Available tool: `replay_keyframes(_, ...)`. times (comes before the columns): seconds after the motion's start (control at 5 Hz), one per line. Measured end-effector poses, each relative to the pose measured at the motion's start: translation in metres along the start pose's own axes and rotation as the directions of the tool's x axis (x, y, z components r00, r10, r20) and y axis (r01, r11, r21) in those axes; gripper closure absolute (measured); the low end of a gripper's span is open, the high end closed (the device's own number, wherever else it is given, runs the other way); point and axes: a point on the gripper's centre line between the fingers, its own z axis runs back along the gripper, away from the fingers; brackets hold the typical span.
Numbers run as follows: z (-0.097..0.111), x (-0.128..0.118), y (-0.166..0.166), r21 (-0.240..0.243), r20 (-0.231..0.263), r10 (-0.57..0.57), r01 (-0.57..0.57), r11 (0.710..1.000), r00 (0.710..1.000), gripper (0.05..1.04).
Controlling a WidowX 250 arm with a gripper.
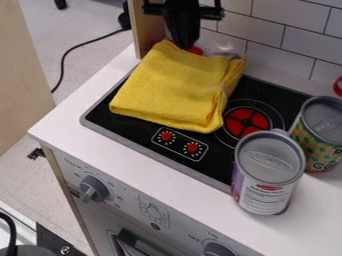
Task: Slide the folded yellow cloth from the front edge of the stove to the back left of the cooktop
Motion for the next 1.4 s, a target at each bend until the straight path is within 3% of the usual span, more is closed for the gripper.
replay_keyframes(0.2, 0.005, -0.005, -0.026, -0.011, 0.028, -0.055, 0.056, 0.998, 0.998, 1.031)
replay_keyframes(0.4, 0.006, -0.017, -0.055, -0.037, 0.010, -0.103, 0.103, 0.994, 0.995, 1.031)
replay_keyframes(0.6, 0.003, -0.035, -0.083, -0.073, -0.044, -0.175, 0.171, 0.983, 0.984, 1.031)
replay_keyframes(0.8, 0.016, -0.041, -0.111, -0.072, 0.091, -0.276, 0.283, 0.957, 0.957, 1.012)
replay_keyframes(1.0, 0.027, -0.089, -0.112, -0.082, 0.074, -0.278, 0.283, 0.955, 0.958, 0.873)
replay_keyframes(1.2, 0.030, -0.087, -0.108, -0.048, 0.092, -0.245, 0.250, 0.967, 0.965, 0.630)
replay_keyframes(1.4, 0.029, -0.089, -0.109, -0.038, 0.078, -0.237, 0.240, 0.970, 0.968, 0.329)
